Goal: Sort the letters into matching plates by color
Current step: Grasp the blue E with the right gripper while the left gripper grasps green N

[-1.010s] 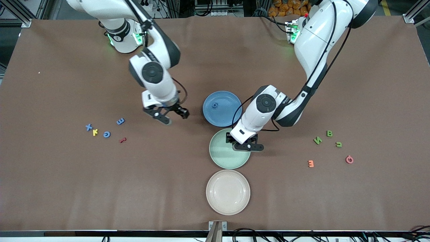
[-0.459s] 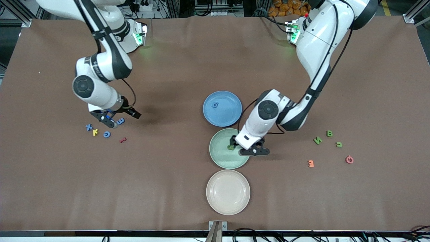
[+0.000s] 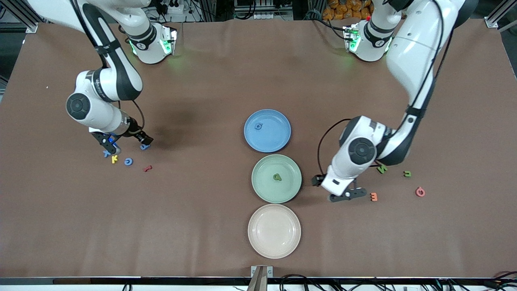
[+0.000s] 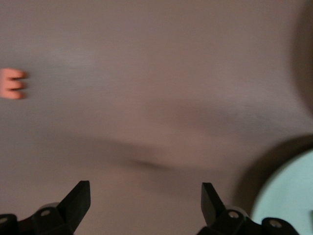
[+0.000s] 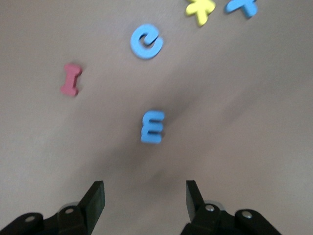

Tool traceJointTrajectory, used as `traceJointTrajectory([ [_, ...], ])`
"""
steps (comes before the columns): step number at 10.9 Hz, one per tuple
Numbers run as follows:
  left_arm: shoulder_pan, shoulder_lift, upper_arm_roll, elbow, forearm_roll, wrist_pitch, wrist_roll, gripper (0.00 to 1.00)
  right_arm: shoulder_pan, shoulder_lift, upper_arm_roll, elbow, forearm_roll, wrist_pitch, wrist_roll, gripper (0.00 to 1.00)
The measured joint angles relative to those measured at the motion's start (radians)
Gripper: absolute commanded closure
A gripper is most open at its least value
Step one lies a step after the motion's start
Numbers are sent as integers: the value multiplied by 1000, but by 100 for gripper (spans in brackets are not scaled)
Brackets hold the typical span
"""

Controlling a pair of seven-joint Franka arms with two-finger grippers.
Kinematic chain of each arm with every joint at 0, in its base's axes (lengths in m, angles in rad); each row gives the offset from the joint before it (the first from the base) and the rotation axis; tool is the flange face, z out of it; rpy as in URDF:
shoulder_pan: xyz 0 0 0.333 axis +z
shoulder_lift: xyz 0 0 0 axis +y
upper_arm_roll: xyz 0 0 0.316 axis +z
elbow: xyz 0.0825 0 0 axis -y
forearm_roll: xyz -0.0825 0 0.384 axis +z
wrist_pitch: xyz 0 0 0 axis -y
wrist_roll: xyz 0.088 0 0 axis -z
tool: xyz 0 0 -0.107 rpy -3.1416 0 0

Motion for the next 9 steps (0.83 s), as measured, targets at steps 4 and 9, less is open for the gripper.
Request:
traceJointTrajectory([
  [4,115,-102,1,-81,0,-128,-124,0,-3,66,-51,-69,0,237,0,28],
  [9,268,-121,4,-212,0,-12,-204,0,-3,140,-54,-84,1,359,0,42],
])
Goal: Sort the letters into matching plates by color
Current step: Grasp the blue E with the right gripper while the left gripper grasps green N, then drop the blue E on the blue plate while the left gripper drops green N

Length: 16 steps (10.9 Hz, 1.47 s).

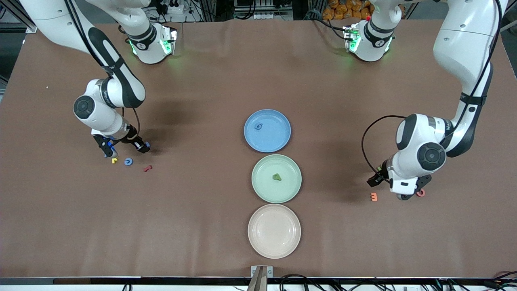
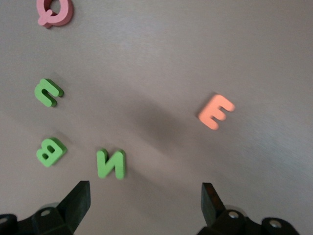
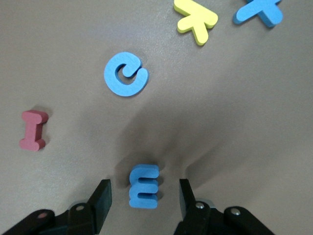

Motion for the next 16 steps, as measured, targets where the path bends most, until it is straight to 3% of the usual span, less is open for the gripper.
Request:
traceJointTrajectory([
  [2,30,-28,0,-120,0,145,-22,0,0,6,-4,0,0,5,0,48],
  [3,40,-45,1,-188,11,221,-36,0,0,13,-4,0,0,17,0,64],
  [4,50,-58,1,-241,48,269,-60,0,0,24,-5,0,0,30,0,91],
  [5,59,-64,1,-272,99,288,-104,0,0,26,-6,0,0,34,0,100],
  [7,74,-65,1,-290,173,293,-161,0,6,25,-3,4,0,44,0,100],
  [11,94,-61,1,-300,181,326,-169,0,39,21,0,8,1,35,0,100],
  [14,92,-45,-1,-301,181,357,-172,0,131,20,8,61,19,-32,89,100],
  [15,92,-39,-1,-301,181,365,-172,12,175,20,20,83,24,-41,159,100],
  [16,92,-35,-1,-301,184,367,-172,86,205,20,47,102,26,-51,231,100],
])
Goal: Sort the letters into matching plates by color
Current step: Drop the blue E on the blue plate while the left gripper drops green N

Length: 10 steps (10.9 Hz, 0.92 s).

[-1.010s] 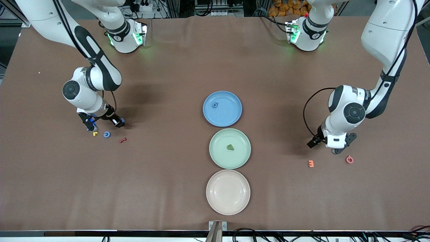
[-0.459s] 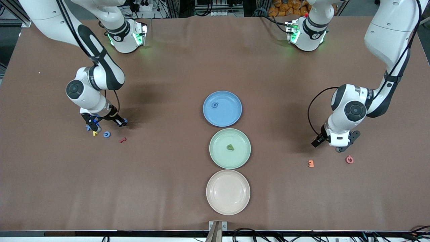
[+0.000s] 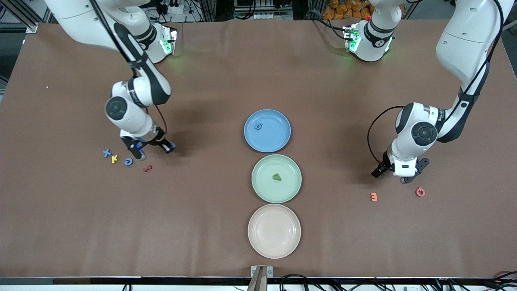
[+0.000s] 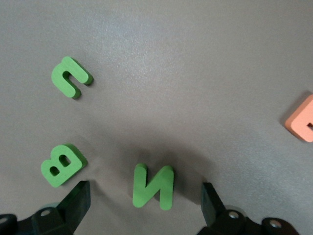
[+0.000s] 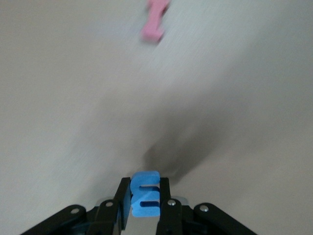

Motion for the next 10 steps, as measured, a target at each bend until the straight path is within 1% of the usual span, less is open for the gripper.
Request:
traceJointTrajectory([
  [1,0,2,0,0,14,4,0,100,20,0,34,18,1,-11,70,100],
  [3,1,0,-2,3,32,11,0,100,65,0,99,60,2,-40,197,100],
  [4,2,-3,-2,3,36,10,0,100,102,1,115,79,3,-47,250,100],
  [7,2,-10,-2,7,40,10,0,100,246,13,123,134,9,-50,406,100],
  [10,-15,0,-9,34,42,18,0,100,341,51,123,209,12,-50,543,100],
])
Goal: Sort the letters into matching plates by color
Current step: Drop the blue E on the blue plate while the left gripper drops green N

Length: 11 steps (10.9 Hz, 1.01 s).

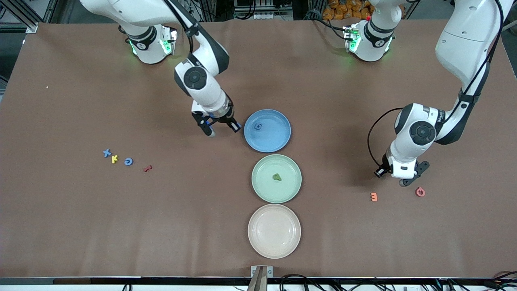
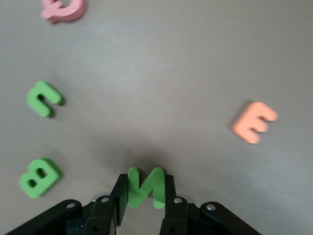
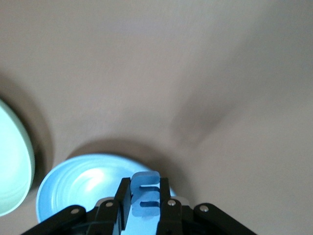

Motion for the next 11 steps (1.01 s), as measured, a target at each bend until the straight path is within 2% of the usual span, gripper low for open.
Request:
traceJointTrajectory([
  [3,-66,11,-32,83,-1,3,-19,100,61,68,0,80,1,-2,82,100],
  [5,-158,39,-50,152,-2,3,-69,100,85,112,-1,134,1,-2,121,100],
  [6,-202,59,-58,186,-3,3,-82,100,93,133,-1,160,1,-2,135,65],
  [7,-246,82,-68,226,-14,3,-95,100,99,154,-1,184,1,-2,151,42],
  [8,-292,99,-74,256,-38,3,-110,100,101,171,-1,202,1,-2,160,28],
  [11,-403,119,-76,305,-73,11,-167,100,98,188,-9,219,0,-2,162,26],
])
